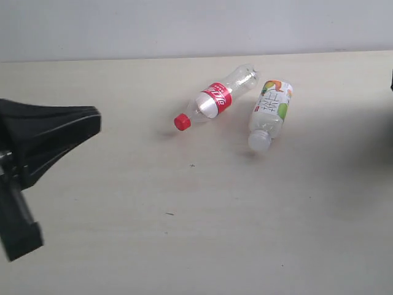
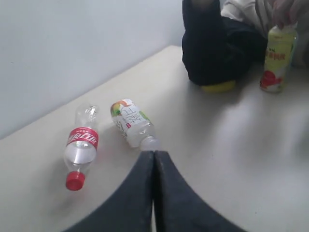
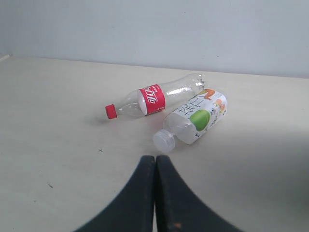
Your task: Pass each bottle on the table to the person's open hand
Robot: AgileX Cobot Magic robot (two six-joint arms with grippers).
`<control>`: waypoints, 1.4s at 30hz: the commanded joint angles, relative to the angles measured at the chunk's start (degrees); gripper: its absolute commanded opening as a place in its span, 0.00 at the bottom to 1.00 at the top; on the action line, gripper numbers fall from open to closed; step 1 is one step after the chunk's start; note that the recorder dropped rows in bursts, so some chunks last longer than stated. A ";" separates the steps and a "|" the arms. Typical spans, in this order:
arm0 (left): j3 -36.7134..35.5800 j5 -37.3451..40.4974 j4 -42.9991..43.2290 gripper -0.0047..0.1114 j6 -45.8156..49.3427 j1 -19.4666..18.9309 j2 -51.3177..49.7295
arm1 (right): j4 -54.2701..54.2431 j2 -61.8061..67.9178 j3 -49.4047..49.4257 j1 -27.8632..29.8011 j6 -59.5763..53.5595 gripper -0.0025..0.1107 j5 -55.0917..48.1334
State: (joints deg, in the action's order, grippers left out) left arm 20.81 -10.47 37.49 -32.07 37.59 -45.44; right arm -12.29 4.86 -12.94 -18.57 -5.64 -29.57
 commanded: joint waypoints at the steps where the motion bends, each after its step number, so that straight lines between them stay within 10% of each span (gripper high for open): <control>1: -7.01 -2.21 -3.75 0.04 2.15 -5.21 10.39 | 0.02 -0.21 0.11 -0.08 0.00 0.02 0.23; 14: -20.81 -12.40 -28.19 0.04 16.48 -21.87 18.83 | 0.02 -0.21 0.11 -0.08 -0.11 0.02 0.23; 25: -20.68 -24.90 -28.09 0.04 12.76 -23.12 18.35 | 0.02 -0.21 0.11 -0.08 -0.11 0.02 0.23; 42: 47.71 32.64 -19.42 0.04 22.36 -20.85 -43.23 | 0.27 -0.21 0.11 -0.08 -0.11 0.02 0.34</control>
State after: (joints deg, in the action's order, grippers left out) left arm 60.23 13.60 18.24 -13.59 15.50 -80.29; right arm -12.29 4.86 -12.94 -18.57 -5.64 -29.69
